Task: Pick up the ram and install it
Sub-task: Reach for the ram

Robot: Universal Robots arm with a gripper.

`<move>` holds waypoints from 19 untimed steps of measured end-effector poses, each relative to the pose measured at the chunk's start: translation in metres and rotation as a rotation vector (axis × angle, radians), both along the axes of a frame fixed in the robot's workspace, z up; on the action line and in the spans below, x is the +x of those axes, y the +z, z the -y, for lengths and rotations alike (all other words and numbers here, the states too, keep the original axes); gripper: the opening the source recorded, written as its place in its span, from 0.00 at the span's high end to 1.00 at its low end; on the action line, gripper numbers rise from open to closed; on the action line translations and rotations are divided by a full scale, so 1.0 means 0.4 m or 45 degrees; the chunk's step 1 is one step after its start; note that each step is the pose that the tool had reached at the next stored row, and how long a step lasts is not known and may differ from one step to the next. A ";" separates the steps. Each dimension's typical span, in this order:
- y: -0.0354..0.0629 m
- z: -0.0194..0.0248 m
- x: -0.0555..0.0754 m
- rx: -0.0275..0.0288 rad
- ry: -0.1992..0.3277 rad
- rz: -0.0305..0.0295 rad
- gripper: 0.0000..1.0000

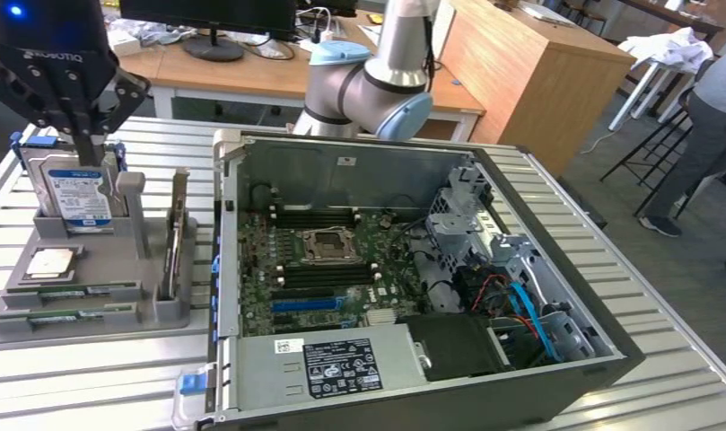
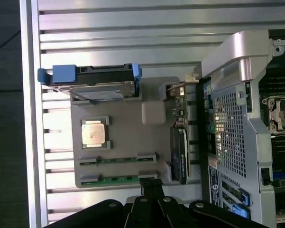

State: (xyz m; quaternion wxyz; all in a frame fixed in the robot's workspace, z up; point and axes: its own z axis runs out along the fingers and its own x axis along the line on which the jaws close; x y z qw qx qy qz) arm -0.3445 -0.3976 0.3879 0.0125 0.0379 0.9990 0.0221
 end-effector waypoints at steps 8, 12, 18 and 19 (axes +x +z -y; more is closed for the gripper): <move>-0.001 -0.001 -0.050 0.0000 -0.001 0.0000 0.90; -0.002 -0.001 -0.062 0.0000 -0.001 0.0000 0.90; -0.003 -0.001 -0.070 0.0001 0.000 0.0000 0.90; -0.003 -0.001 -0.073 0.0000 0.000 -0.0001 0.90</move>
